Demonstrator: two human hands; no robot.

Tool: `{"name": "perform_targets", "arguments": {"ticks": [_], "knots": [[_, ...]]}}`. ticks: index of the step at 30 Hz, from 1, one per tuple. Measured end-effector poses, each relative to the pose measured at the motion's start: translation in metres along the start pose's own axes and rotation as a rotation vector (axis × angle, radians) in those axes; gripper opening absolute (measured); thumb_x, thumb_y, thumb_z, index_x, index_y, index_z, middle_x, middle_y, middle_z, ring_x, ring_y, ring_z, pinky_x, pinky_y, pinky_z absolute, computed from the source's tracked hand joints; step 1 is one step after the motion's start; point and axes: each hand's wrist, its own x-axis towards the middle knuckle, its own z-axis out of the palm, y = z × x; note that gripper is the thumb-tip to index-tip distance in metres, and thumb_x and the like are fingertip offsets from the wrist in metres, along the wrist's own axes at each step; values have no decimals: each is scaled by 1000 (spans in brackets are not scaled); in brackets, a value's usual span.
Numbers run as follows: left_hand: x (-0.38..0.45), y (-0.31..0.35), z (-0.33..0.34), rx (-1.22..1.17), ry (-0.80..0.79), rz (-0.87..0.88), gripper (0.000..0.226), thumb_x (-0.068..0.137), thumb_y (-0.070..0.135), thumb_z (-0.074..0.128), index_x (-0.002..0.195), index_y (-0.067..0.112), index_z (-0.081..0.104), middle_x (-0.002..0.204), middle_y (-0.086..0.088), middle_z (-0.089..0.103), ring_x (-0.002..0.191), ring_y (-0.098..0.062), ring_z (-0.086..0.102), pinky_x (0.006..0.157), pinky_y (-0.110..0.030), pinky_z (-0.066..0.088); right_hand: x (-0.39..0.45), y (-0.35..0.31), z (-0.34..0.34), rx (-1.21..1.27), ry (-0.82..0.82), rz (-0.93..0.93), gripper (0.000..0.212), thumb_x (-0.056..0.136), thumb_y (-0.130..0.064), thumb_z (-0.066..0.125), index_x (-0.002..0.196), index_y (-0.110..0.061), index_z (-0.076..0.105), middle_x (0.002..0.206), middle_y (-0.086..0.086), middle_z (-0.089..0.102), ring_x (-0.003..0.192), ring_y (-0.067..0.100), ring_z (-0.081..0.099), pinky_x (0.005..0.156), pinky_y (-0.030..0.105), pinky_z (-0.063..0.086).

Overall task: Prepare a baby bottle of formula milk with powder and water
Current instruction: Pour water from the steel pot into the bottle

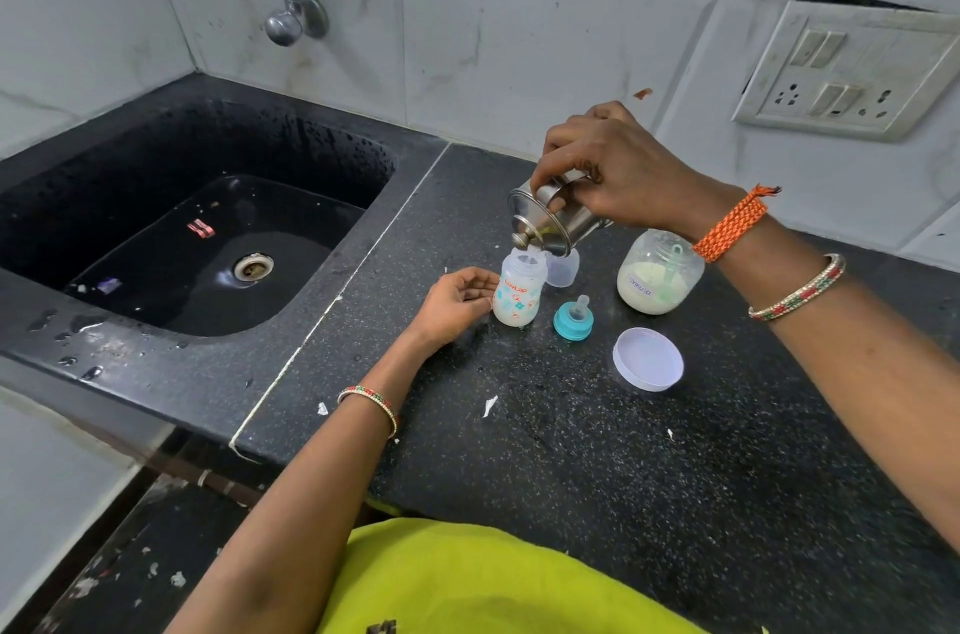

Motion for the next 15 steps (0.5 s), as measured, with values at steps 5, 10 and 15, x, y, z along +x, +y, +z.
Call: {"name": "perform_targets", "arguments": {"ticks": [5, 10, 15], "knots": [[0, 0, 0, 3, 0, -2, 26, 85, -7, 57, 109, 5, 59, 105, -8, 63, 93, -14, 62, 80, -16, 53, 4, 1, 1, 7, -13, 1, 26, 80, -2, 64, 97, -21, 72, 91, -2, 62, 86, 8, 46, 96, 34, 20], [1, -1, 0, -14, -7, -10, 26, 85, -5, 58, 108, 8, 59, 106, -8, 64, 95, -14, 63, 82, -20, 54, 16, 5, 0, 17, -80, 6, 23, 81, -6, 66, 96, -23, 72, 86, -10, 58, 87, 13, 54, 92, 32, 22], [1, -2, -1, -14, -5, -16, 26, 85, -5, 58, 108, 8, 59, 108, -9, 64, 97, -16, 63, 88, -24, 53, 24, 8, 1, 35, -138, 22, 25, 81, -6, 65, 98, -23, 72, 86, -14, 55, 86, 8, 49, 97, 37, 25]]}}
